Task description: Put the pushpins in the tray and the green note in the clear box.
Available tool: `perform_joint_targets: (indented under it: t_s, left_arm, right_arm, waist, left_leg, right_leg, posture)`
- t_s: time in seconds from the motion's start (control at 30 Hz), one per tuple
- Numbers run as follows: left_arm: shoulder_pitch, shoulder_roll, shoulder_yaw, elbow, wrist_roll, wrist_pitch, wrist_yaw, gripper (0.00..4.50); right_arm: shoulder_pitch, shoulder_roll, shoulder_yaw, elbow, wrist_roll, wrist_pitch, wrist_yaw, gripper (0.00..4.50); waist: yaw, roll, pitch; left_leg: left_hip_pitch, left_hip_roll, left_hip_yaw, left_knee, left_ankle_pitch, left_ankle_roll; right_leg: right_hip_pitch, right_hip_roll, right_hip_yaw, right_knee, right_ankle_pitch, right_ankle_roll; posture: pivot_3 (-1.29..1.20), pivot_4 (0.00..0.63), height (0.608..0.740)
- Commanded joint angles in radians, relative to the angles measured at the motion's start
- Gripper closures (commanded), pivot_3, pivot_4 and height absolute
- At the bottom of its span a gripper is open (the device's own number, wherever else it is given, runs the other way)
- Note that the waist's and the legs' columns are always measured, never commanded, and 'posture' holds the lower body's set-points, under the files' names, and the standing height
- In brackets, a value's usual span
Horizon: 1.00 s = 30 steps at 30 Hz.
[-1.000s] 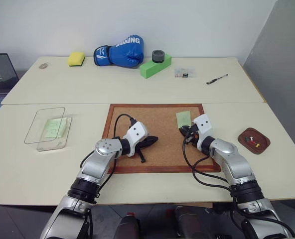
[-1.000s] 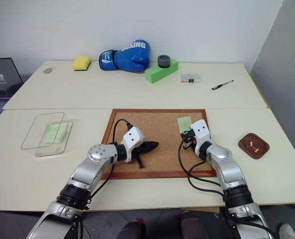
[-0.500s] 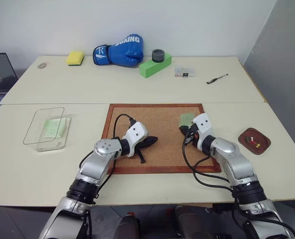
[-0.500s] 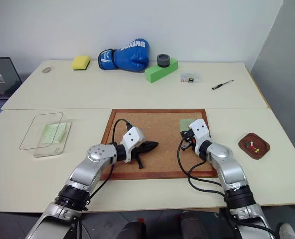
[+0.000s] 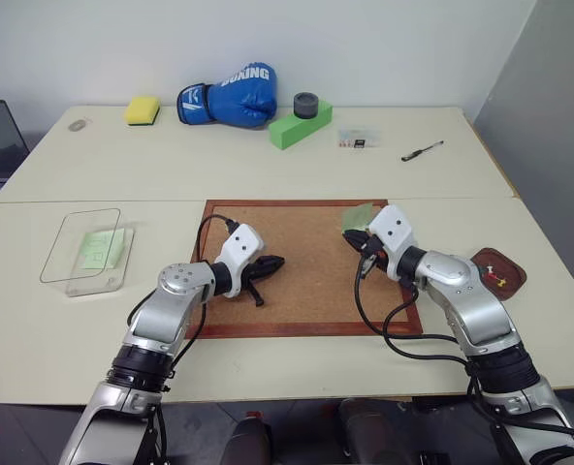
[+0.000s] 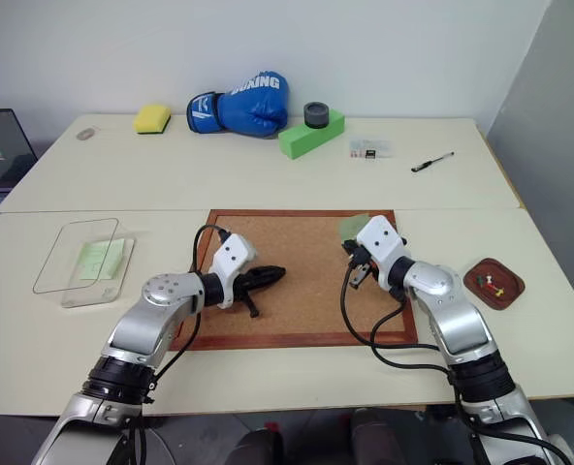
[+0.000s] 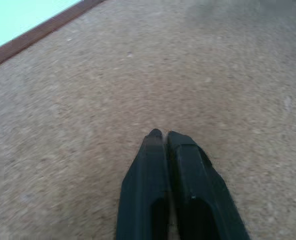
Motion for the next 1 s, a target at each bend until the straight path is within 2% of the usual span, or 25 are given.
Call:
perform_joint_targets:
  t_s: [0.03, 0.13, 0.2, 0.47, 0.63, 0.93, 1.0]
  left_arm:
    - [-0.074, -0.035, 0.053, -0.069, -0.086, 0.045, -0.001, 3.31]
    - [-0.111, -0.064, 0.087, -0.105, -0.184, 0.122, -0.022, 2.63]
    - [-0.119, -0.064, 0.091, -0.13, -0.224, 0.157, -0.041, 2.34]
    - [-0.161, -0.1, 0.066, -0.105, -0.241, 0.173, -0.037, 0.81]
    - [-0.221, -0.167, 0.047, -0.011, -0.213, 0.123, -0.009, 0.81]
    - [-0.28, -0.221, -0.009, 0.136, -0.138, 0.003, -0.027, 0.81]
    - [-0.287, -0.228, -0.013, 0.151, -0.13, -0.008, -0.029, 1.16]
  right_arm:
    - [-0.034, -0.009, 0.017, -0.035, -0.024, -0.037, 0.02, 4.5]
    - [-0.044, -0.006, 0.027, -0.033, -0.034, -0.044, 0.021, 4.5]
    - [-0.049, -0.004, 0.031, -0.033, -0.038, -0.047, 0.022, 4.5]
    - [-0.074, 0.007, 0.038, -0.042, -0.045, -0.048, 0.027, 4.5]
    - [-0.089, 0.005, 0.047, -0.049, -0.054, -0.052, 0.036, 4.5]
    - [-0.097, 0.009, 0.049, -0.072, -0.061, -0.04, 0.037, 4.5]
    - [-0.097, 0.009, 0.048, -0.078, -0.062, -0.036, 0.037, 4.5]
  waist:
    - [0.004, 0.0, 0.0]
    - [0.01, 0.0, 0.0]
    - [0.011, 0.0, 0.0]
    - [0.013, 0.0, 0.0]
    - [0.022, 0.0, 0.0]
    - [0.027, 0.0, 0.0]
    - [0.026, 0.0, 0.0]
  left_leg:
    - [0.0, 0.0, 0.0, 0.0, 0.0, 0.0]
    - [-0.001, 0.0, -0.001, 0.0, 0.0, 0.0]
    - [-0.001, 0.0, -0.001, 0.0, 0.0, 0.0]
    - [-0.001, 0.0, -0.001, 0.001, 0.0, 0.0]
    - [-0.001, 0.0, -0.001, 0.003, 0.0, 0.0]
    - [-0.001, -0.001, -0.001, 0.004, 0.0, 0.0]
    - [-0.001, -0.001, -0.001, 0.005, 0.0, 0.0]
  right_leg:
    - [0.0, 0.0, 0.0, 0.0, 0.0, 0.0]
    - [0.0, 0.0, -0.001, -0.001, 0.0, 0.0]
    - [0.0, 0.0, -0.001, -0.001, 0.0, 0.0]
    - [0.0, 0.0, -0.002, 0.0, 0.0, -0.001]
    - [0.001, 0.0, -0.001, 0.0, 0.0, -0.001]
    - [0.001, 0.0, -0.002, 0.001, 0.0, -0.001]
    - [0.001, 0.0, -0.002, 0.001, 0.0, -0.001]
  posture:
    - [0.0, 0.15, 0.74]
    - [0.0, 0.15, 0.74]
    - [0.0, 0.15, 0.74]
    - [0.0, 0.15, 0.74]
    - [0.0, 0.15, 0.74]
    - [0.0, 0.15, 0.74]
    - [0.0, 0.15, 0.74]
